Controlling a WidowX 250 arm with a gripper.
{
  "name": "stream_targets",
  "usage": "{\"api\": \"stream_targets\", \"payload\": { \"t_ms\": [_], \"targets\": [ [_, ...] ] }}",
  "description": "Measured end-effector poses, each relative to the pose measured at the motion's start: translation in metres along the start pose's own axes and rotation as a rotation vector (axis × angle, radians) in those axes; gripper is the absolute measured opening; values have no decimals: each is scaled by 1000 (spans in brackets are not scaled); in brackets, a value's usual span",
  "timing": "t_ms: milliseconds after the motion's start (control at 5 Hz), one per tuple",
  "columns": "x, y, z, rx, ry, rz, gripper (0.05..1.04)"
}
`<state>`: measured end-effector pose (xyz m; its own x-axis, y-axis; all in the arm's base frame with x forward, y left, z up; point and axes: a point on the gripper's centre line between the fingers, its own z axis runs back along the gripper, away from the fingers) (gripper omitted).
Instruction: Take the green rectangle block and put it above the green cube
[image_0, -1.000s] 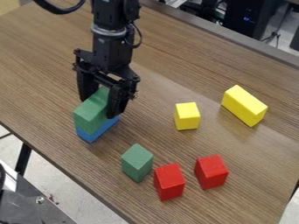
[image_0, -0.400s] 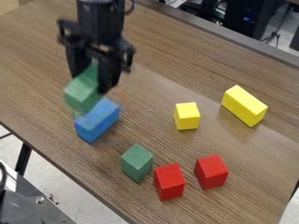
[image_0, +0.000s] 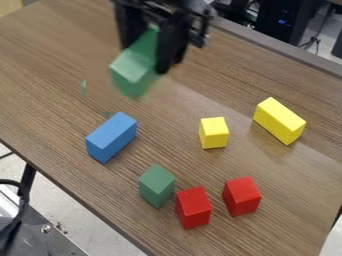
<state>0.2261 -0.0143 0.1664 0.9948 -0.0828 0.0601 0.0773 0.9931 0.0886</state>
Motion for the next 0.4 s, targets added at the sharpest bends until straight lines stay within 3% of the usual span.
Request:
{"api": "stream_targets", "payload": {
  "t_ms": [200,400],
  "targets": [
    [15,-25,4,-1,-25,-158,571],
    [35,-50,11,-42,-91,-270,571]
  ]
}}
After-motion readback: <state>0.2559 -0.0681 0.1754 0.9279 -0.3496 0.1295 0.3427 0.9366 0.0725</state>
